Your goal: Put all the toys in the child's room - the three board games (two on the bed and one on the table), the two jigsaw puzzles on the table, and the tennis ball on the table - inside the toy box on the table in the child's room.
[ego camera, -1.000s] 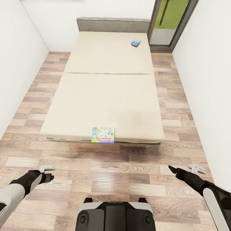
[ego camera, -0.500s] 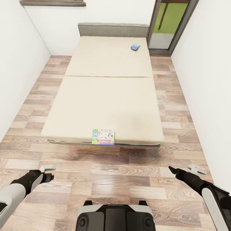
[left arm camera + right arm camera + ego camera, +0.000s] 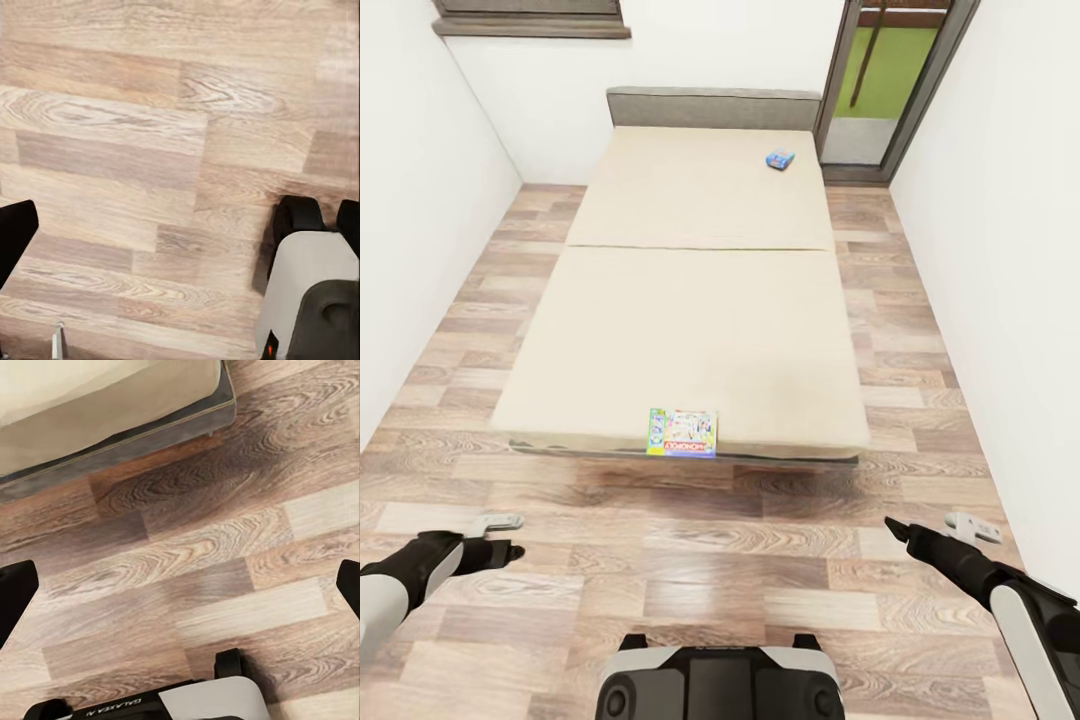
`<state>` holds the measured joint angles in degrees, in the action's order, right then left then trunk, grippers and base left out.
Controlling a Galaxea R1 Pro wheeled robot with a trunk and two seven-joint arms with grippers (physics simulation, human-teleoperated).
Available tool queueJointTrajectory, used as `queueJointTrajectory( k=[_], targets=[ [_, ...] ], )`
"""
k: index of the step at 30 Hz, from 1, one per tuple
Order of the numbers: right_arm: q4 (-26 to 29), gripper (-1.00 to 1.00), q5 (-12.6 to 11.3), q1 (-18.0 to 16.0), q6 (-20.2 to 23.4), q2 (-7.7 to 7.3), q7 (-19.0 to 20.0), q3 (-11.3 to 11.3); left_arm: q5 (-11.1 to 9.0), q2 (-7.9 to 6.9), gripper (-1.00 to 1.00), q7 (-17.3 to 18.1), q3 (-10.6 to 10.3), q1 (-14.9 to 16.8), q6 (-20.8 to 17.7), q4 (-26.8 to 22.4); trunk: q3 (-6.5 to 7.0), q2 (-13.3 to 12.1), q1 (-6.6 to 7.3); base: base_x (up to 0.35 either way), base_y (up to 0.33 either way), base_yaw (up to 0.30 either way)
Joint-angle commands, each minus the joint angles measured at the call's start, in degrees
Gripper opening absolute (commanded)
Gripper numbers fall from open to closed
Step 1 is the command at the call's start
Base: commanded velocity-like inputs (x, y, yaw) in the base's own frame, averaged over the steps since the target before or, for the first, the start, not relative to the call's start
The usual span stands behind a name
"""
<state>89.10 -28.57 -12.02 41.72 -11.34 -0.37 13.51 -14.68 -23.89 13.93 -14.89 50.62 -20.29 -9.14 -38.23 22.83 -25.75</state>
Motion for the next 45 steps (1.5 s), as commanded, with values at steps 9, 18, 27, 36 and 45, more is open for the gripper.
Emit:
queueJointTrajectory(
  k=[9,18,27,36,45],
  targets=[
    [0.07,1.00,-3.06,-0.01,0.55,-0.71,4.71,0.45,-0.49,-5.65,1.00,26.45,-0.52,0.01,2.58,-0.16,0.79,0.08,-0.04,0.000,0.000,0.000],
    [0.03,1.00,-8.39,0.14,1.24,-2.27,18.19,1.63,-0.52,-9.85,1.00,50.68,-0.51,0.01,9.36,-0.14,1.65,0.08,-0.04,0.000,0.000,0.000],
    [-0.05,1.00,-9.83,0.39,3.65,-4.25,35.74,5.24,-0.81,-12.64,1.00,70.59,-0.08,0.01,10.76,-0.09,2.51,0.08,-0.04,0.000,0.000,0.000],
    [-0.07,1.00,-9.99,0.42,4.07,-4.45,45.23,6.60,-1.21,-12.67,1.00,74.80,0.93,0.01,10.71,-0.13,3.37,0.08,-0.04,0.000,0.000,0.000],
    [-0.12,1.00,-10.01,0.42,3.81,-4.34,47.54,6.84,-1.38,-12.41,1.00,75.22,4.01,0.01,10.65,-0.14,4.23,0.08,-0.04,0.000,0.000,0.000]
  ],
)
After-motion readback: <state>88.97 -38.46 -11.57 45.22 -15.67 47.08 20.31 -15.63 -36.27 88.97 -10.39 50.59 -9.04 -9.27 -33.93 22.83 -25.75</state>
